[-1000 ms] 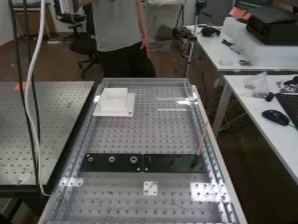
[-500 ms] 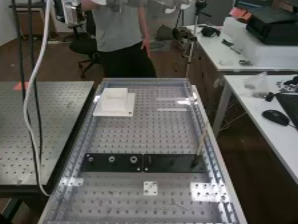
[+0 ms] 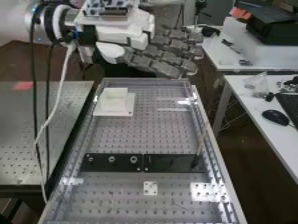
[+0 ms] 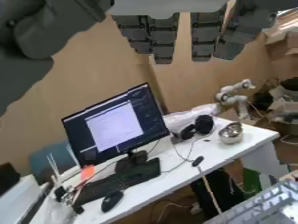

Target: Grab the chopstick and place it in the clear container

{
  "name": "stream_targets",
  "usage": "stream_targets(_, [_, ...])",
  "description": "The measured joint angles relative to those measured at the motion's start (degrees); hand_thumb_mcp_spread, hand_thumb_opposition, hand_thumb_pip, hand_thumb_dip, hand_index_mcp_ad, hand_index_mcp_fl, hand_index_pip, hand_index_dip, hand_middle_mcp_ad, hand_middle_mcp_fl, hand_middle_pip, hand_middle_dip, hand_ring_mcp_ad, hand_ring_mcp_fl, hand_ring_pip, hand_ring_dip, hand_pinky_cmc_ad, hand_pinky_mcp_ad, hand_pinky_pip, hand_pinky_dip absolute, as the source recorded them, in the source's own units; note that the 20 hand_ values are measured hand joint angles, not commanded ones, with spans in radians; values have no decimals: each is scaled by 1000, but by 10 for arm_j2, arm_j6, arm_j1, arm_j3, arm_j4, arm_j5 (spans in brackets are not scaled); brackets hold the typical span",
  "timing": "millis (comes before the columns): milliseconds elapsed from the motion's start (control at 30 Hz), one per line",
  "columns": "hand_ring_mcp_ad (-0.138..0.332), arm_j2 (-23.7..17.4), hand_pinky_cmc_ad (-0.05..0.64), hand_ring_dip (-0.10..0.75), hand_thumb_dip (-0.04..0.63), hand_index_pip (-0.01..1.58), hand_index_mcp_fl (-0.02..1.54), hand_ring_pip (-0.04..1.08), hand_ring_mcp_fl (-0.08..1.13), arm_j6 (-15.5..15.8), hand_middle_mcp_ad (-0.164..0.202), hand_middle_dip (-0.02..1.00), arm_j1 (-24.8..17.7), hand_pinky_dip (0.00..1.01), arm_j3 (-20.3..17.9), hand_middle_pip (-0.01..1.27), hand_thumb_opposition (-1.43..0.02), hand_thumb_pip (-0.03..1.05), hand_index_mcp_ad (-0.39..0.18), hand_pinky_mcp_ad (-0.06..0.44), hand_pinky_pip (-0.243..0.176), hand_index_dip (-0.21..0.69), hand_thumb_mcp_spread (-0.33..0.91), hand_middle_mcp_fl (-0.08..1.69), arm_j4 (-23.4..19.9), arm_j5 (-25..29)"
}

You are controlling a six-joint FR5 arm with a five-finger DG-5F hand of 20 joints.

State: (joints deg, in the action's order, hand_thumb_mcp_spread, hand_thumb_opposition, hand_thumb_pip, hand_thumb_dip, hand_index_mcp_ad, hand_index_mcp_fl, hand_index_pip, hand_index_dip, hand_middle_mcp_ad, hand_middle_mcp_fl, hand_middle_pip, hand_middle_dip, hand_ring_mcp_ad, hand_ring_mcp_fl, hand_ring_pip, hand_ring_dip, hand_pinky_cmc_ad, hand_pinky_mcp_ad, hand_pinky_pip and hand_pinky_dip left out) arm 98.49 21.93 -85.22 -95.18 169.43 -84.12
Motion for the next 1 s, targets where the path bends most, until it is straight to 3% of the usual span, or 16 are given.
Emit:
stream_targets(267, [222, 48, 222, 0, 0, 51, 24, 68, 16, -111, 91, 42, 19, 227, -28, 131, -618, 257, 87, 185, -133, -51, 175, 12, -90, 13])
stream_targets(400, [227, 76, 215, 0, 0, 70, 38, 68, 16, -168, 91, 40, 23, 255, -43, 133, -634, 358, 86, 180, -136, 51, 199, 38, -160, 47])
stream_targets(533, [223, 99, 215, 0, 33, 70, 209, 65, 12, -205, 89, 159, 24, 283, -59, 145, -632, 452, 80, 182, -136, 220, 248, 220, -237, 82])
stream_targets(600, [227, 111, 211, 3, 51, 66, 257, 70, 12, -226, 93, 206, 24, 290, -61, 145, -651, 475, 73, 180, -136, 264, 278, 283, -257, 97])
stream_targets(700, [230, 134, 201, 3, 87, 70, 311, 66, 12, -260, 91, 286, 23, 290, -60, 141, -663, 504, 72, 183, -136, 337, 281, 354, -275, 116])
stream_targets(1000, [227, 178, 171, 45, 182, 72, 394, 72, 24, -316, 94, 489, 23, 291, -41, 134, -709, 653, 26, 180, -136, 368, 330, 449, -294, 146])
